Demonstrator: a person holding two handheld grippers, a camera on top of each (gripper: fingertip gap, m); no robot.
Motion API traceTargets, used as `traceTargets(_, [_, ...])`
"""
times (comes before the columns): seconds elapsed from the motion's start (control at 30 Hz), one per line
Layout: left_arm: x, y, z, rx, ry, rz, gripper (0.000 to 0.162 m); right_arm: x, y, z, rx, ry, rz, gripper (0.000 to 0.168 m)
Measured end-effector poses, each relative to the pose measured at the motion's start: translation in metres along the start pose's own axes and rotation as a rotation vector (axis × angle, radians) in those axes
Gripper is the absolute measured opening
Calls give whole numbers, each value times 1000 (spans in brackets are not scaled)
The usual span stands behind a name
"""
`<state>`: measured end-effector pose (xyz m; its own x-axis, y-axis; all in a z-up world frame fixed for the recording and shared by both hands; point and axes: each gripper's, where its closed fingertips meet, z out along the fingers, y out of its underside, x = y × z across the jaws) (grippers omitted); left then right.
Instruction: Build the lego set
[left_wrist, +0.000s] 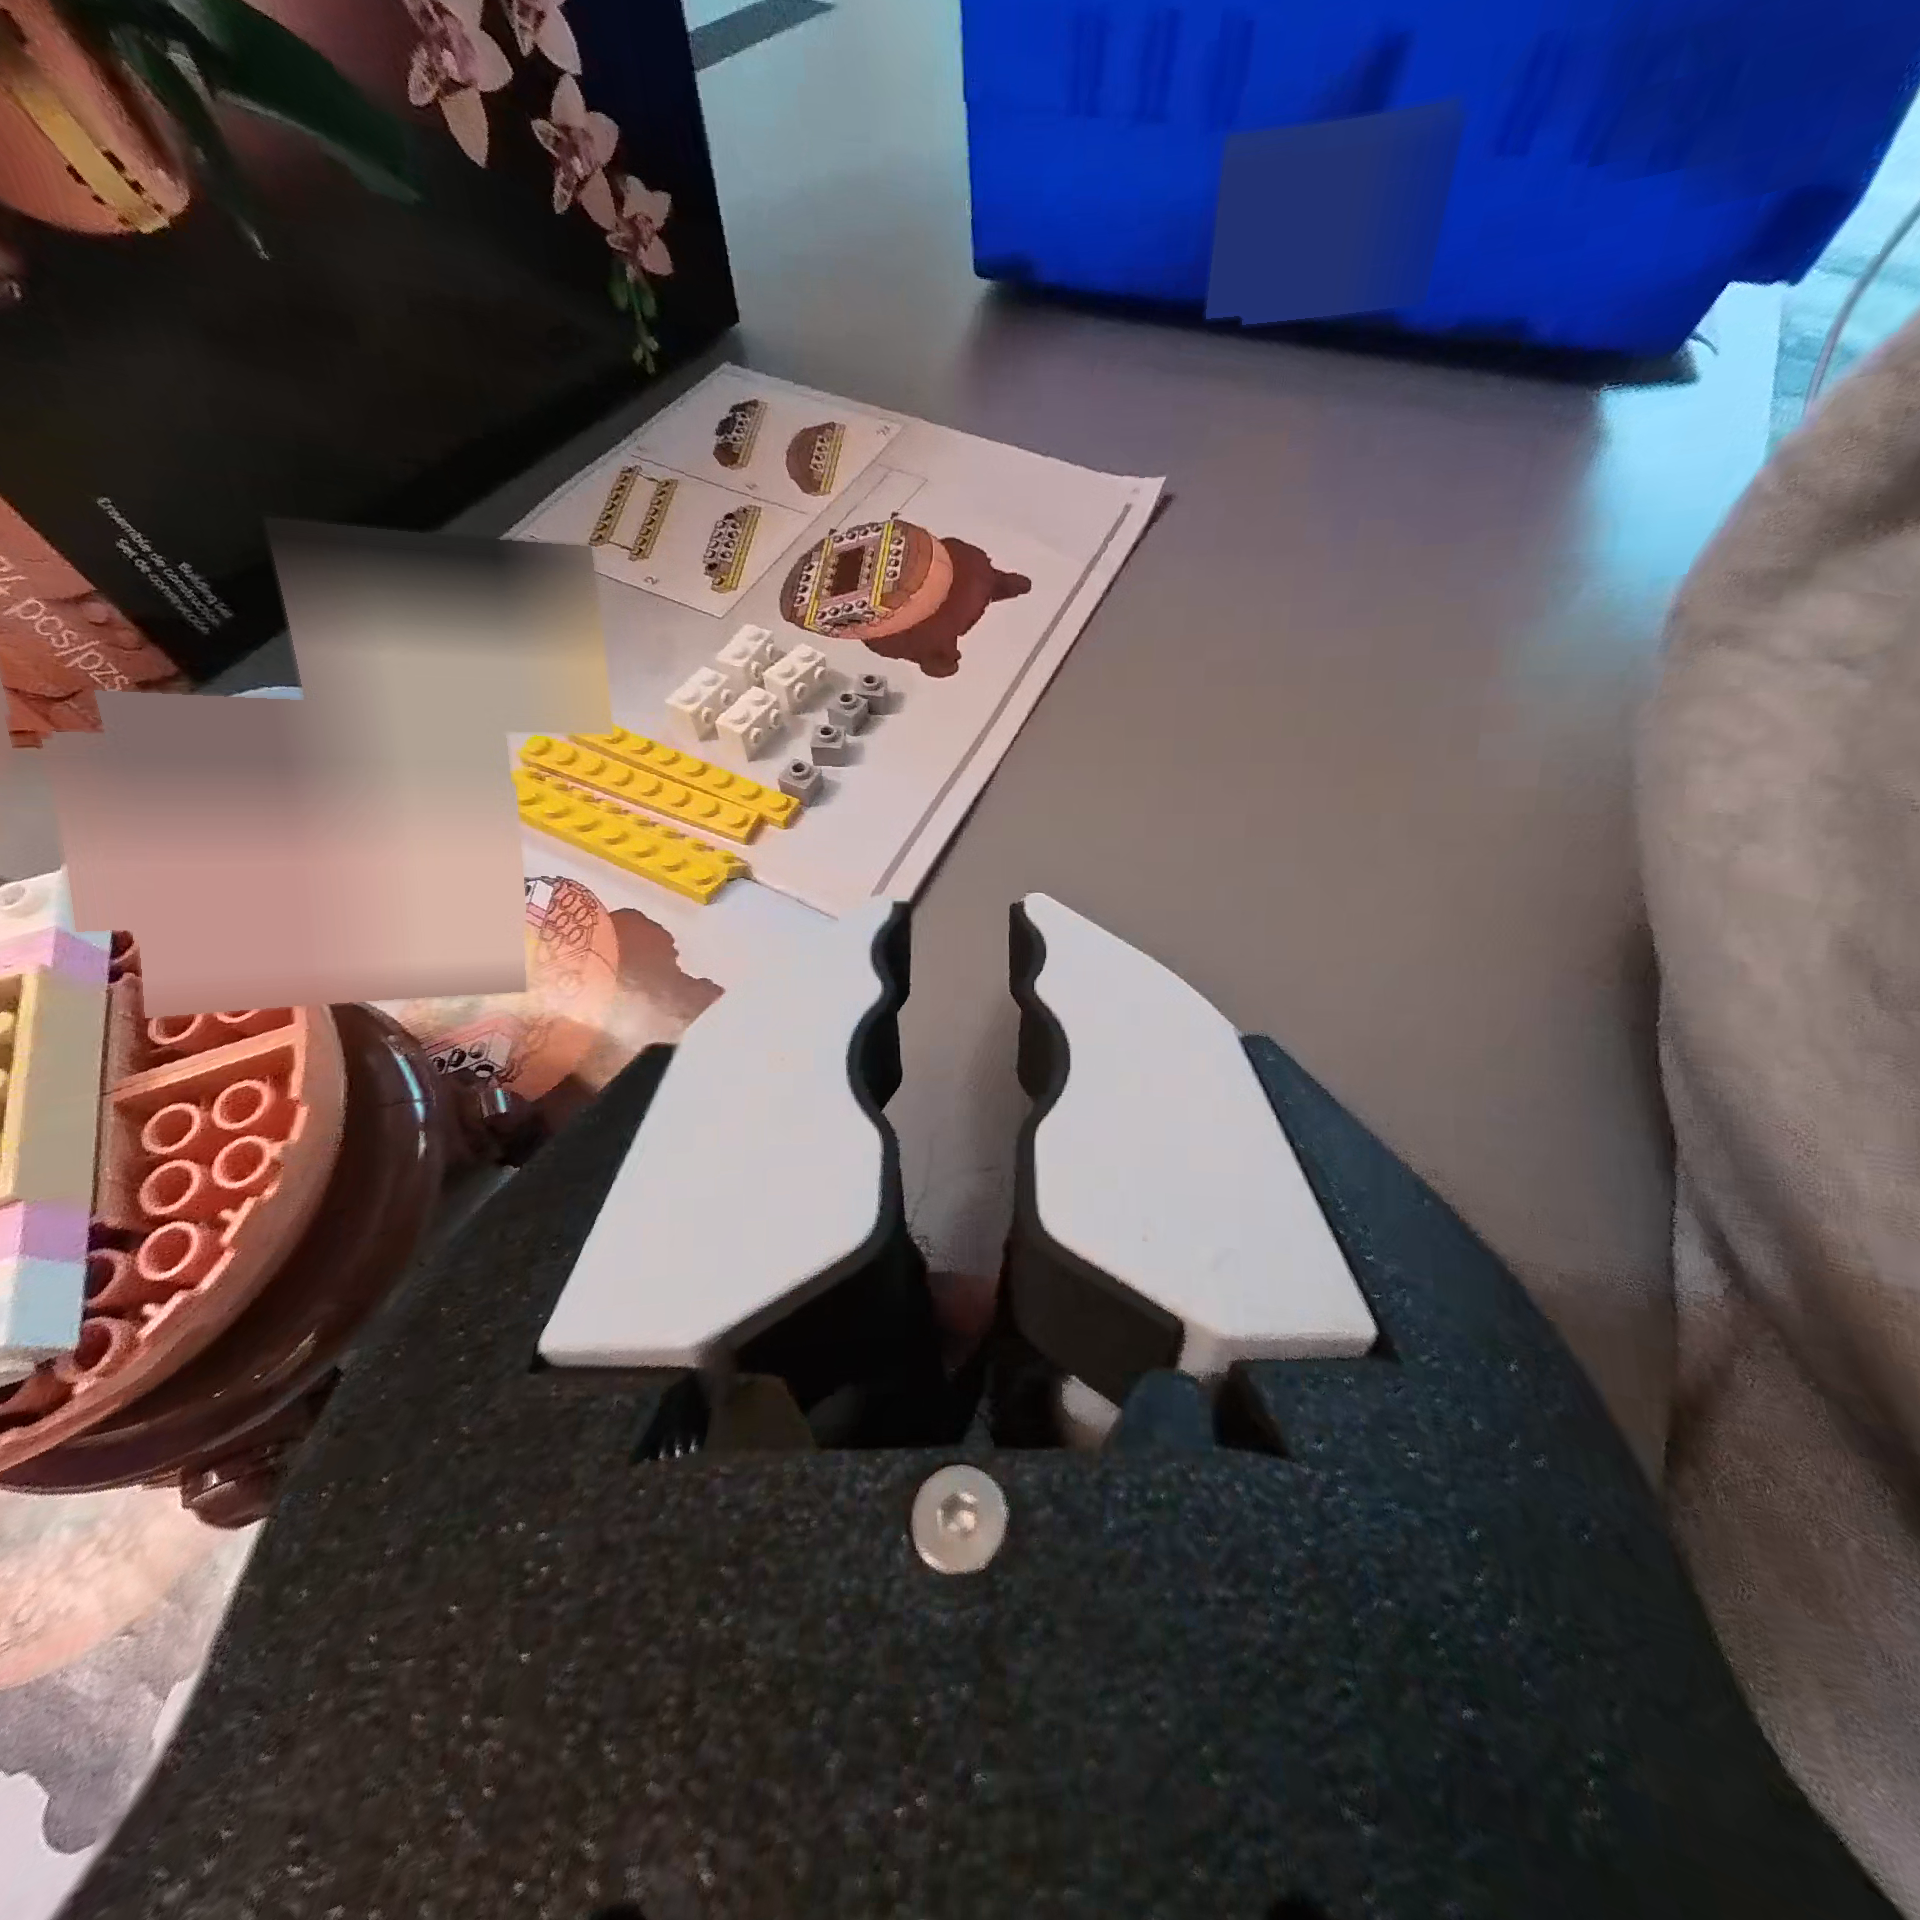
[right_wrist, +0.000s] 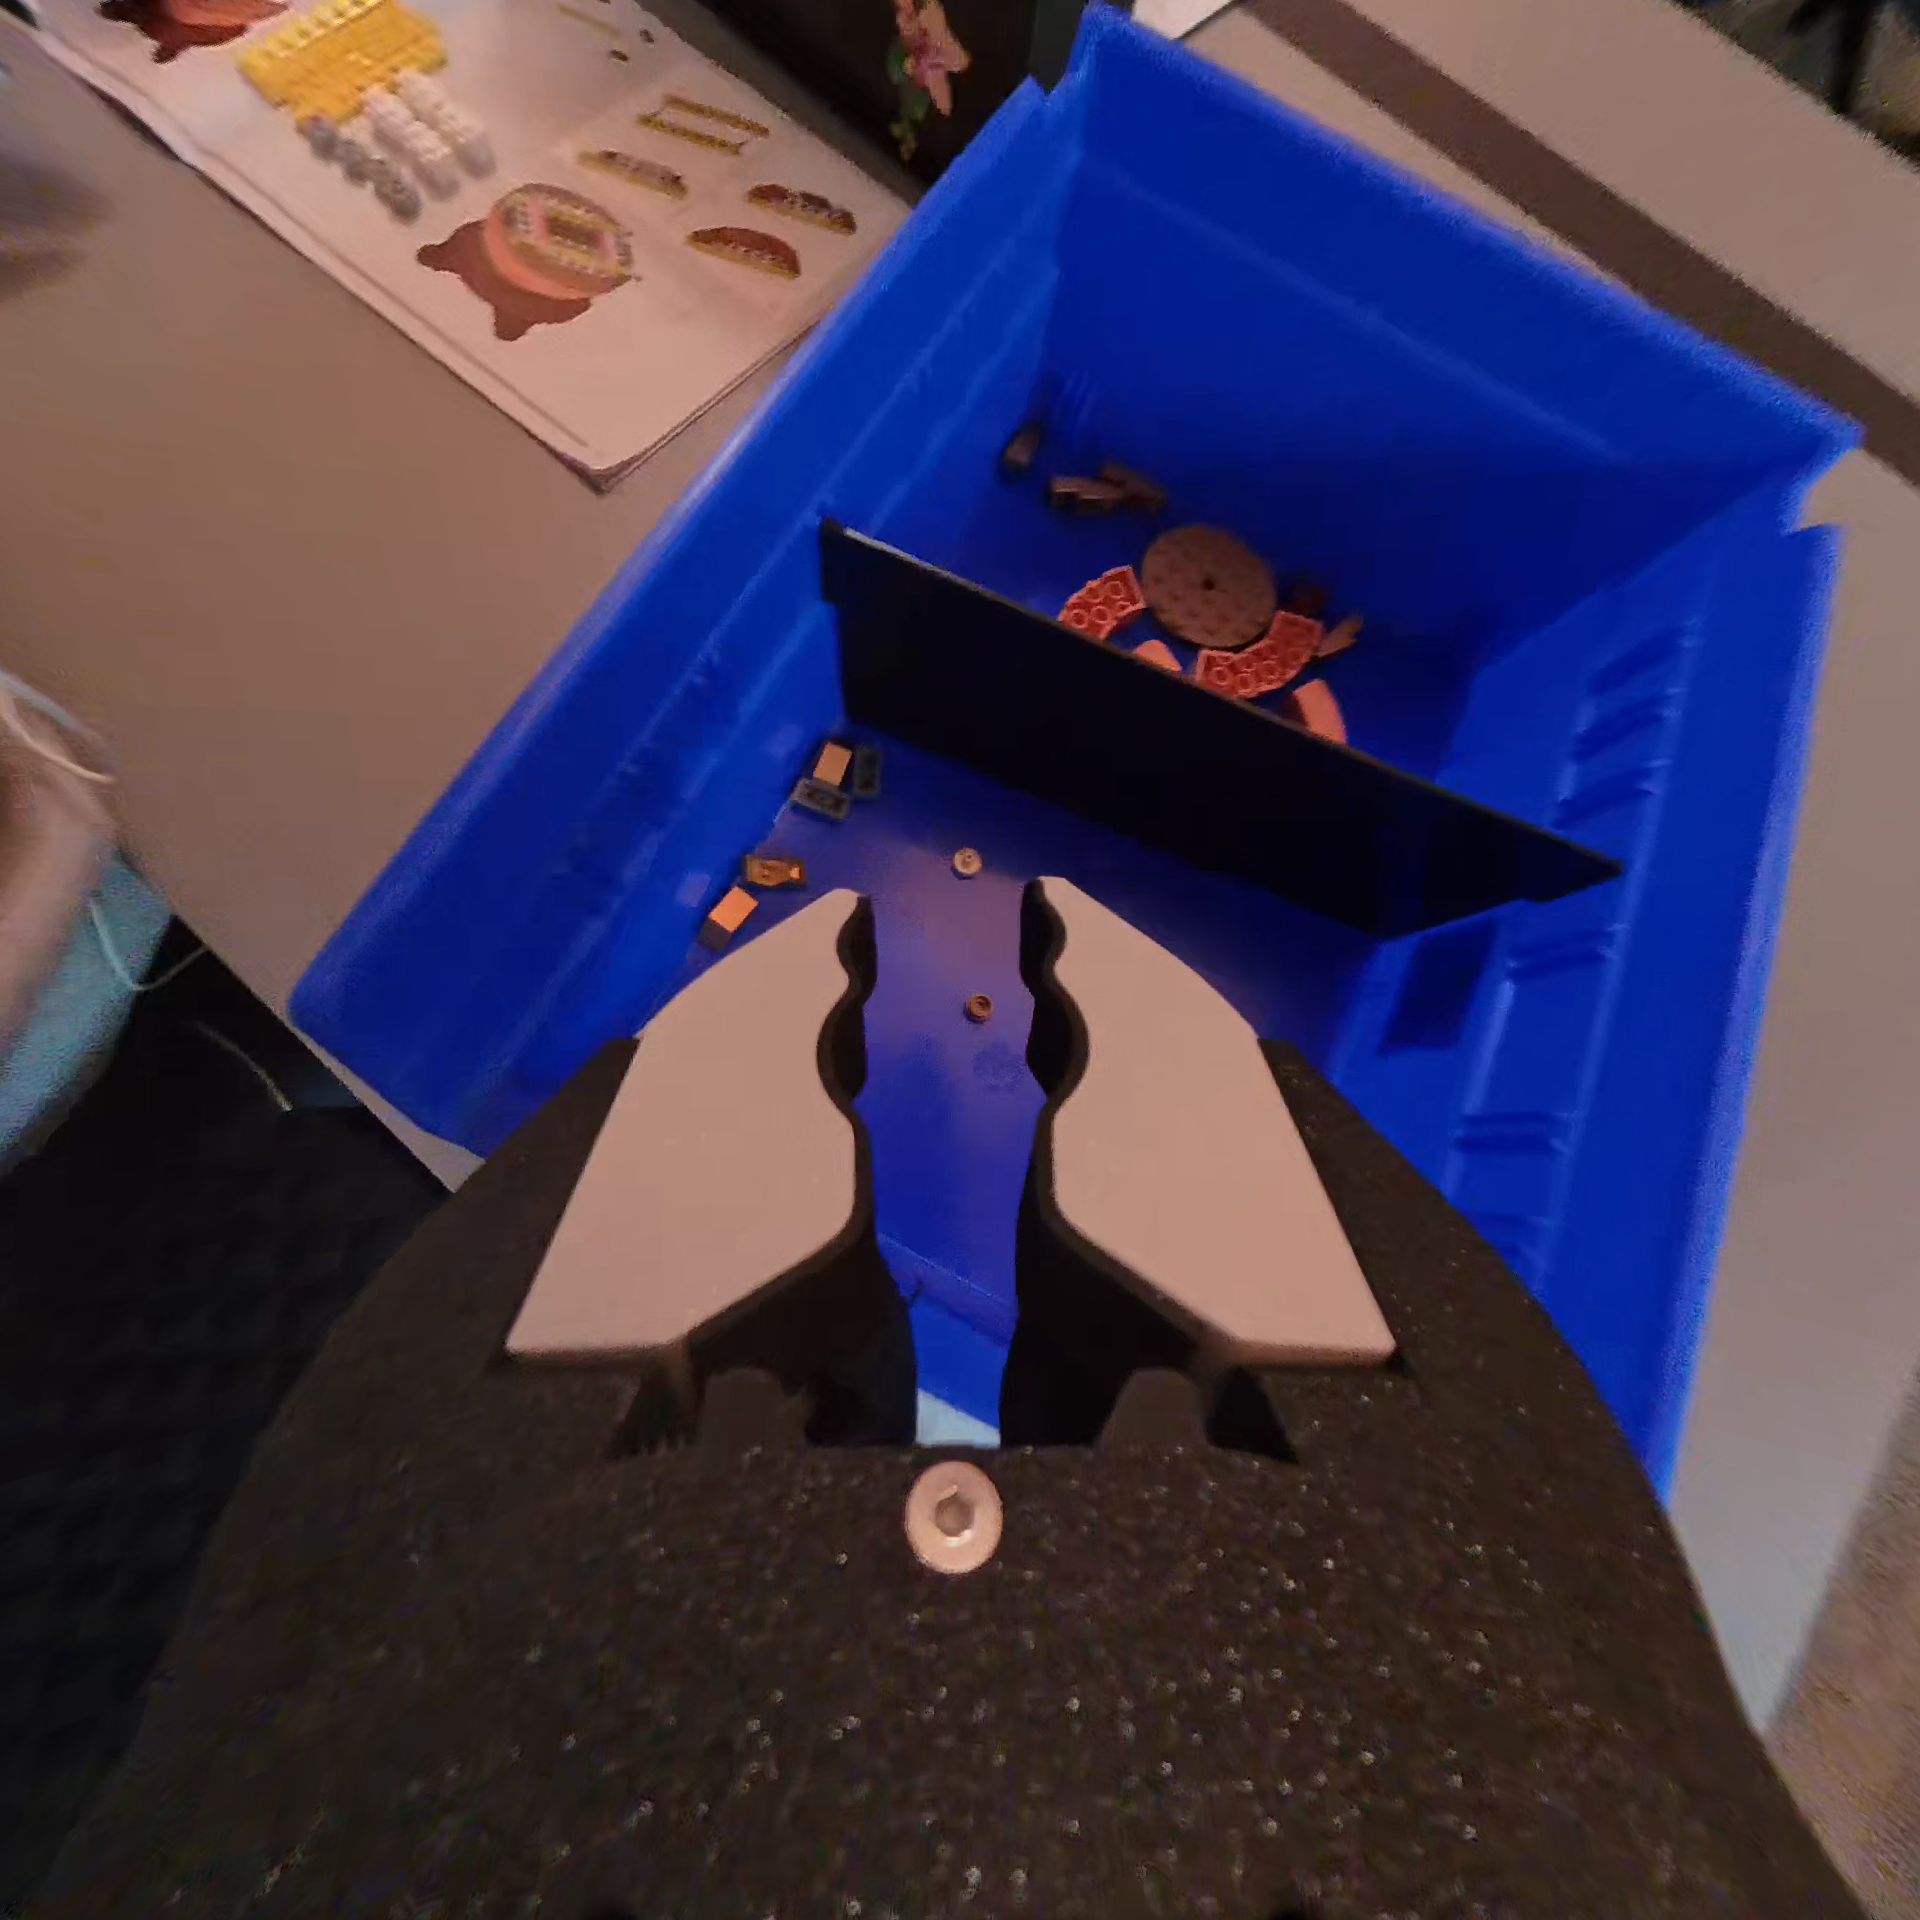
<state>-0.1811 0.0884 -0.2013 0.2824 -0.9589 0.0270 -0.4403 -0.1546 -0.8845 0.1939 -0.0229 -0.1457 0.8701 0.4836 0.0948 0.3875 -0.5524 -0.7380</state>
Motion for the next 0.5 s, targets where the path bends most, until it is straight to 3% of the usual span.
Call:
traceTargets(0.27, [-2, 15, 11, -129, -4, -25, 25, -26, -3, 37, -54, -247, -79, 19])
traceTargets(0.5, [-10, 4, 2, -34, -43, -56, 21, -38, 13, 78, -246, -427, -167, 10])
